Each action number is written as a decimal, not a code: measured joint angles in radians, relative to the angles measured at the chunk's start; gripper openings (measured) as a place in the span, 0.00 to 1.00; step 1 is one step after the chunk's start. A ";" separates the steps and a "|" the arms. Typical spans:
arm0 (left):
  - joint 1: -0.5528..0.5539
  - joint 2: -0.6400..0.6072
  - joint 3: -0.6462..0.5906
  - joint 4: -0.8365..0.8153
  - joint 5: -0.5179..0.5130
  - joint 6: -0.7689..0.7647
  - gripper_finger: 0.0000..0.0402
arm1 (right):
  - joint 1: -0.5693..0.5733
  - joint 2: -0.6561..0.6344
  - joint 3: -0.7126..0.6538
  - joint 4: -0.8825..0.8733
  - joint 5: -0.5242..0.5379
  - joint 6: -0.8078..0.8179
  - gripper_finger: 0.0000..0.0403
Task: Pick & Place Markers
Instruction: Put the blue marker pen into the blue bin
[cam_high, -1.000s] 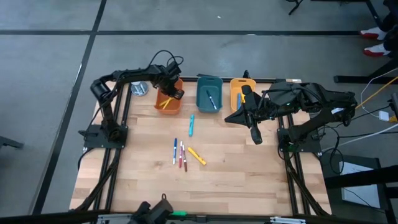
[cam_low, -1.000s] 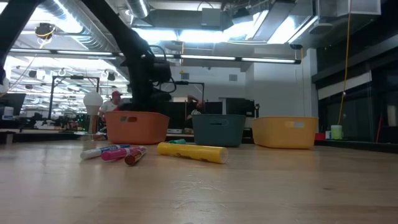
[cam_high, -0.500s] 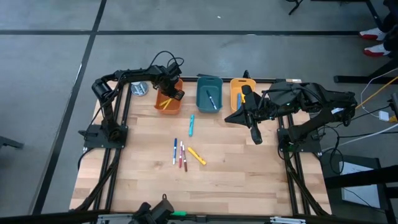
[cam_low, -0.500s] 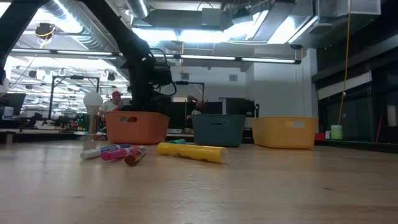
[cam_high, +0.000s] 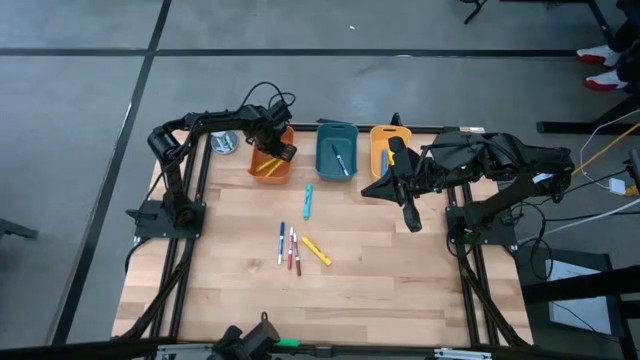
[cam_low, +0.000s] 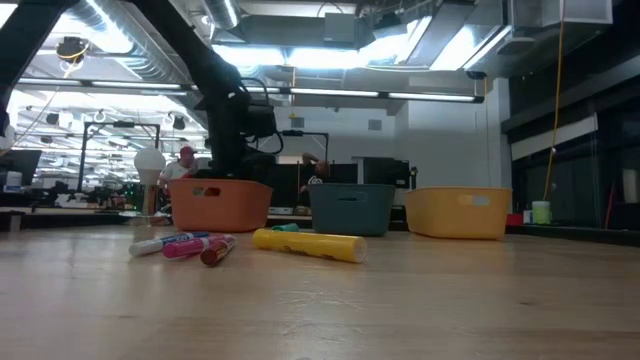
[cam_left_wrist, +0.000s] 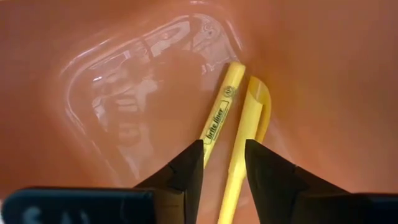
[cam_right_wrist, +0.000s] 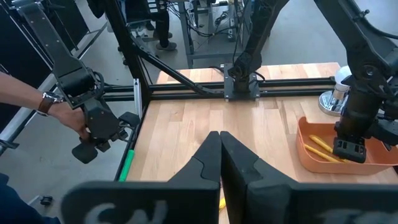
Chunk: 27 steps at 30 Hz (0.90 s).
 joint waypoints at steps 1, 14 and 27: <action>0.000 0.000 0.000 -0.001 0.000 0.000 0.28 | 0.000 0.000 0.000 0.000 0.000 -0.001 0.00; 0.000 0.000 0.000 -0.021 0.001 0.007 0.30 | 0.000 0.000 0.000 0.000 0.000 -0.012 0.00; 0.000 -0.001 0.000 -0.051 0.009 0.034 0.03 | 0.000 0.000 0.000 0.000 0.000 -0.012 0.00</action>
